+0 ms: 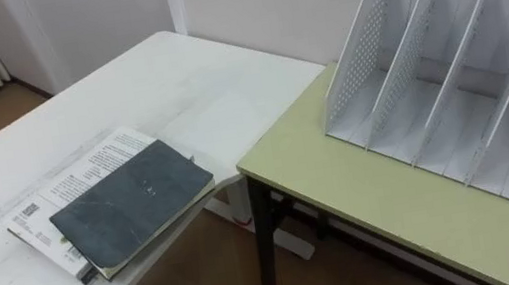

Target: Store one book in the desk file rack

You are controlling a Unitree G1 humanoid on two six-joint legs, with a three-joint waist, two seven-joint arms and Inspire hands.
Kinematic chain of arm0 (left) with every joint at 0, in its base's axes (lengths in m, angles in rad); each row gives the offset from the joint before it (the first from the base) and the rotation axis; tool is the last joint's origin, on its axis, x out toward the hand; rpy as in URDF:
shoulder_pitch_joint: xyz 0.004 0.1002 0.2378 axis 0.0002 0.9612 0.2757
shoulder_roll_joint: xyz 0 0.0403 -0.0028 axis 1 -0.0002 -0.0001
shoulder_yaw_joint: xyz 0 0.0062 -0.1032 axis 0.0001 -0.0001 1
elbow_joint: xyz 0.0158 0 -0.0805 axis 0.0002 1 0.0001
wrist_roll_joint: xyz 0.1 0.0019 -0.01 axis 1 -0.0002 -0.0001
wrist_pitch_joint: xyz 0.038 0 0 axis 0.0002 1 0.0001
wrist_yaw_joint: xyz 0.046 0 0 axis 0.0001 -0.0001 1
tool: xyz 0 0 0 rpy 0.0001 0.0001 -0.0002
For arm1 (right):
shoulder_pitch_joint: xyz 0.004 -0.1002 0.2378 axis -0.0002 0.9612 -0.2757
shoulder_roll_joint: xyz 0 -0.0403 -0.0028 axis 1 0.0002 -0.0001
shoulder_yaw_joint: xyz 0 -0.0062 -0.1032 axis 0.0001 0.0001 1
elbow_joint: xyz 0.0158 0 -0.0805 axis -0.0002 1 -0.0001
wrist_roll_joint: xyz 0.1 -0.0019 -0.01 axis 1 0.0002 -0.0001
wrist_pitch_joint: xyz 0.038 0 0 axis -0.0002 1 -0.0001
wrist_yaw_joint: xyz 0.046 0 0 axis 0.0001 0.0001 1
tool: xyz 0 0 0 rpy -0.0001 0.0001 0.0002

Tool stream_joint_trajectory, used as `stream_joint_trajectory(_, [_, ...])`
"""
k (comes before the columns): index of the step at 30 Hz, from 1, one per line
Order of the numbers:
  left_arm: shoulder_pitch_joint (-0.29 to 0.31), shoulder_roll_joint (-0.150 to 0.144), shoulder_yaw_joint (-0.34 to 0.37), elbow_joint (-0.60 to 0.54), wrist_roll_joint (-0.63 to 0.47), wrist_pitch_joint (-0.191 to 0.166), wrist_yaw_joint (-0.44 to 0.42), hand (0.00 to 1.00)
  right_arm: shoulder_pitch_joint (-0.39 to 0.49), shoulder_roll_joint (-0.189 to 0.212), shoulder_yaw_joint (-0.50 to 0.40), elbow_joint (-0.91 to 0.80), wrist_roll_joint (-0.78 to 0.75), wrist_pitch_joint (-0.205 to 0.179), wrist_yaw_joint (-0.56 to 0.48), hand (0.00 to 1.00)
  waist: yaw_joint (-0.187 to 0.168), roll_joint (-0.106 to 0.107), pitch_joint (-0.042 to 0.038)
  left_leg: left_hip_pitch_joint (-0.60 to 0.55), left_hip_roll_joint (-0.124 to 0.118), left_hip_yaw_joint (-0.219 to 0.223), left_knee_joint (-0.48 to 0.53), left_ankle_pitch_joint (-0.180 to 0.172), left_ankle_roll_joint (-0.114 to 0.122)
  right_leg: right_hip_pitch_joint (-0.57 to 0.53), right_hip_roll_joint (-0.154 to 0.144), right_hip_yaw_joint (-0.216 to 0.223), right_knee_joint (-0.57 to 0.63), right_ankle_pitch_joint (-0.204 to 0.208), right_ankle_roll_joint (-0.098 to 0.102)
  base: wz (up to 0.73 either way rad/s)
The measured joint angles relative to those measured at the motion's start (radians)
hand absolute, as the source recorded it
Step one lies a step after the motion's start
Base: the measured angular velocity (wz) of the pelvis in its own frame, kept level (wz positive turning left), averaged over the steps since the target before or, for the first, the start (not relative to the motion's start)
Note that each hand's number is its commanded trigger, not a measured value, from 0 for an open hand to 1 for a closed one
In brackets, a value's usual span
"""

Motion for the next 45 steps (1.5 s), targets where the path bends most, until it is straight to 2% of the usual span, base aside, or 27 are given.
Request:
stream_joint_trajectory(7, [-0.002, 0.002, 0.0, 0.0, 0.0, -0.003, 0.01, 0.0, 0.0, 0.001, 0.001, 0.0, -0.002, -0.001, -0.001, 0.0, 0.0, -0.005, 0.0008, 0.0, 0.0, 0.0, 0.0, 0.0, 0.0, 0.0, 0.0, 0.0, 0.001, 0.0, 0.0, 0.0])
stream_joint_trajectory(16, [0.013, 0.006, 0.002, -0.031, 0.002, -0.026, 0.057, 0.0, 0.001, 0.002, 0.001, -0.001, 0.002, -0.004, -0.013, 0.0, 0.0, -0.01, 0.001, 0.001, -0.001, -0.009, 0.002, 0.0, 0.0, 0.003, 0.0, -0.003, -0.001, 0.0, 0.0, 0.0])
stream_joint_trajectory(27, [0.012, 0.021, 0.0, -0.047, 0.027, -0.081, 0.098, 0.0, 0.002, 0.002, 0.023, -0.001, -0.013, -0.041, -0.014, 0.0, 0.0, -0.013, 0.0024, -0.002, 0.0, 0.001, 0.001, 0.0, 0.0, -0.007, 0.001, 0.006, 0.001, 0.001, 0.001, -0.02])
stream_joint_trajectory(30, [0.011, 0.027, -0.002, -0.083, 0.073, -0.085, 0.119, 0.0, -0.005, 0.002, 0.032, -0.001, -0.042, -0.051, -0.013, 0.0, -0.005, -0.019, 0.0013, -0.012, 0.0, -0.002, 0.003, 0.0, 0.0, -0.014, -0.001, -0.009, 0.002, 0.001, 0.0, 0.03])
stream_joint_trajectory(31, [0.008, 0.033, -0.008, -0.114, 0.093, -0.085, 0.127, 0.0, -0.01, 0.002, 0.032, -0.002, -0.057, -0.057, -0.014, 0.0, -0.008, -0.018, -0.0017, -0.02, 0.0, -0.005, 0.009, 0.0, 0.0, -0.018, -0.002, -0.012, 0.001, 0.002, 0.0, 0.12])
stream_joint_trajectory(32, [0.007, 0.041, -0.008, -0.168, 0.113, -0.087, 0.137, 0.0, -0.011, 0.002, 0.034, -0.007, -0.062, -0.063, -0.014, 0.0, -0.012, -0.024, 0.0067, -0.024, -0.001, -0.014, 0.01, 0.0, 0.0, -0.017, -0.002, -0.018, 0.001, 0.002, 0.0, 0.18])
stream_joint_trajectory(33, [0.001, 0.044, -0.008, -0.191, 0.117, -0.093, 0.145, 0.0, -0.011, 0.002, 0.037, -0.008, -0.062, -0.065, -0.014, 0.0, -0.013, -0.027, 0.0097, -0.027, -0.002, -0.019, 0.01, 0.001, 0.001, -0.017, -0.003, -0.019, 0.0, 0.002, 0.0, 0.21])
stream_joint_trajectory(35, [-0.027, 0.043, -0.027, -0.246, 0.12, -0.146, 0.195, 0.0, -0.017, 0.0, 0.051, -0.009, -0.08, -0.071, -0.017, 0.0, -0.012, -0.025, 0.0121, -0.031, -0.004, -0.024, 0.011, 0.001, 0.002, -0.017, -0.002, -0.02, 0.003, 0.003, 0.001, 0.08])
stream_joint_trajectory(38, [-0.077, 0.032, -0.093, -0.278, 0.12, -0.189, 0.221, 0.0, -0.024, 0.0, 0.054, -0.007, -0.084, -0.08, -0.024, 0.0, -0.027, -0.025, 0.0094, -0.033, -0.008, -0.025, 0.008, 0.003, 0.005, -0.018, -0.001, -0.021, 0.001, 0.004, 0.003, 0.0])
stream_joint_trajectory(45, [-0.108, 0.015, -0.238, -0.4, 0.139, -0.237, 0.225, 0.0, -0.038, 0.0, 0.074, -0.006, -0.089, -0.088, -0.021, 0.0, -0.059, -0.02, 0.0014, -0.031, -0.01, -0.015, 0.001, 0.003, 0.005, -0.018, -0.002, -0.017, 0.004, 0.005, 0.005, -0.05])
